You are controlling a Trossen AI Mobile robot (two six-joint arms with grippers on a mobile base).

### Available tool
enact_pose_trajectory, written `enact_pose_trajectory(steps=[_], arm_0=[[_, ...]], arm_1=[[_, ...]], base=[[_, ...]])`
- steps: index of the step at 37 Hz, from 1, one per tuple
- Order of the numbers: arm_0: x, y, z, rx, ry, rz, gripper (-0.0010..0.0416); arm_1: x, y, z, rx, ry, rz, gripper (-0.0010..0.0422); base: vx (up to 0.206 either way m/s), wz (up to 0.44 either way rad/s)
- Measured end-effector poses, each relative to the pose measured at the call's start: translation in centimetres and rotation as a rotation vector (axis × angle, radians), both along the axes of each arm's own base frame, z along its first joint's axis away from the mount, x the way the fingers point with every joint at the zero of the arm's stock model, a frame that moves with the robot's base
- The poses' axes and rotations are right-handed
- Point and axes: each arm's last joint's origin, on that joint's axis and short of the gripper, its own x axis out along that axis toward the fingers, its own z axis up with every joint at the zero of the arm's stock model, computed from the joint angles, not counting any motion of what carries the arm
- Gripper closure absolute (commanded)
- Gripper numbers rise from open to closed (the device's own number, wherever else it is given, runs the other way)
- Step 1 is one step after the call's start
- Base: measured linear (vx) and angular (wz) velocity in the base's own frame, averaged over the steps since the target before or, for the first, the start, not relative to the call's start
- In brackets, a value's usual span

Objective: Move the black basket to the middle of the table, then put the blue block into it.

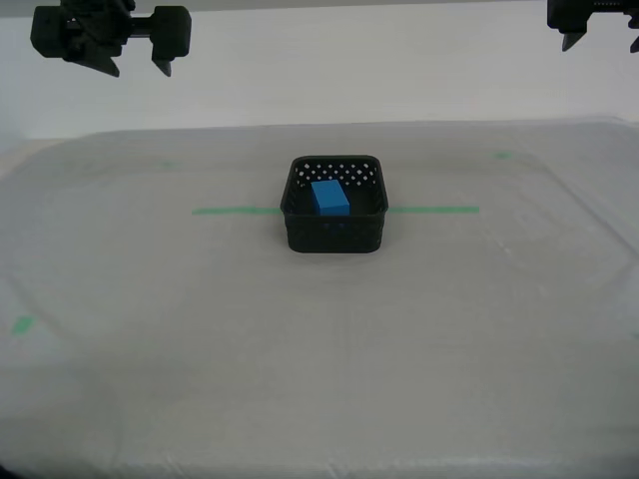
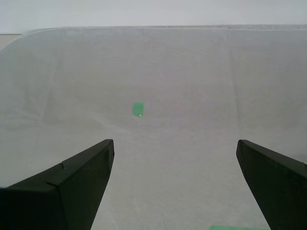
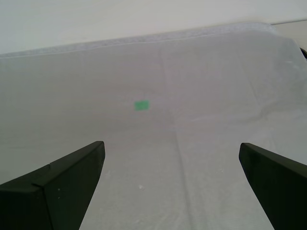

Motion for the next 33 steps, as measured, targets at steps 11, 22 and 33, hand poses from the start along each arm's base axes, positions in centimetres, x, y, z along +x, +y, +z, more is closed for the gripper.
enact_pose_trajectory(steps=[11, 22, 33], arm_0=[[0.0, -0.03, 0.0, 0.0, 0.0, -0.001, 0.0012], [0.0, 0.01, 0.0, 0.0, 0.0, 0.0, 0.0012], [0.0, -0.04, 0.0, 0.0, 0.0, -0.001, 0.0012]], arm_1=[[0.0, 0.0, 0.0, 0.0, 0.0, 0.0, 0.0062], [0.0, 0.0, 0.0, 0.0, 0.0, 0.0, 0.0062], [0.0, 0.0, 0.0, 0.0, 0.0, 0.0, 0.0062]], base=[[0.0, 0.0], [0.0, 0.0], [0.0, 0.0]])
